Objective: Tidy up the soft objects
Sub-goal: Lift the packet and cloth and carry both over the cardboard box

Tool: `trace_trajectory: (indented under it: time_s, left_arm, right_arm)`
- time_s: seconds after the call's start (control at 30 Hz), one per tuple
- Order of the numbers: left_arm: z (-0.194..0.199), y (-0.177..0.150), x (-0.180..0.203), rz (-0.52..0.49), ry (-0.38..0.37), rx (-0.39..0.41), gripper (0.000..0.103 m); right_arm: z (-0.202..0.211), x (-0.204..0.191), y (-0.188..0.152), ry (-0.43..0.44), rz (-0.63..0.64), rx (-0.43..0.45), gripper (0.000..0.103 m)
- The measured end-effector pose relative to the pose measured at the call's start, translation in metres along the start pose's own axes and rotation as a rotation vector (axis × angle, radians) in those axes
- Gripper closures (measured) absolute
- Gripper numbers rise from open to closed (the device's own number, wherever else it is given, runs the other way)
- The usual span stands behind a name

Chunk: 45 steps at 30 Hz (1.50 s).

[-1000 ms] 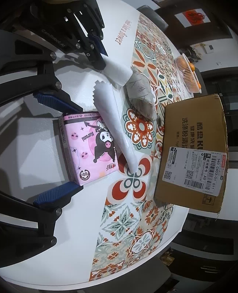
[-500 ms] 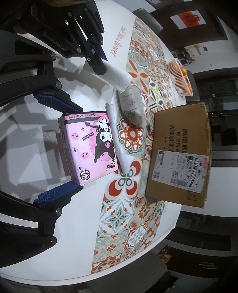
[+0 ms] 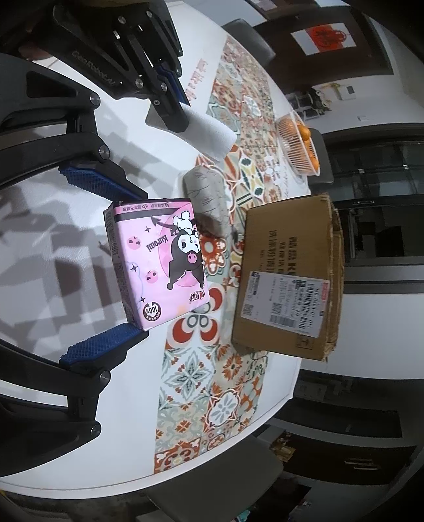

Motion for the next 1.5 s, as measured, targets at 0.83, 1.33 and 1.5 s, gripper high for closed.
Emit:
trace_trajectory:
  time_s: [0.83, 1.33, 1.5]
  left_arm:
    - [0.024, 0.071, 0.003, -0.037, -0.032, 0.182, 0.094]
    - [0.026, 0.122, 0.001, -0.052, -0.049, 0.296, 0.094]
    - [0.023, 0.139, -0.001, -0.054, -0.047, 0.330, 0.094]
  right_arm:
    - [0.024, 0.021, 0.069, -0.026, -0.112, 0.188, 0.028]
    - [0.029, 0.029, 0.113, -0.031, -0.141, 0.289, 0.028]
    - [0.027, 0.031, 0.127, -0.032, -0.145, 0.313, 0.028]
Point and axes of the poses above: each gripper's, at about its wrist camera, not at the fingertips, and z roughly against the way its jaws point, x to its right, y to its top, the point moved 8 cm from there along -z, roughly the way its jaws point, and after that the axes turned 4 degrees about -y, right-handed, at the moved point
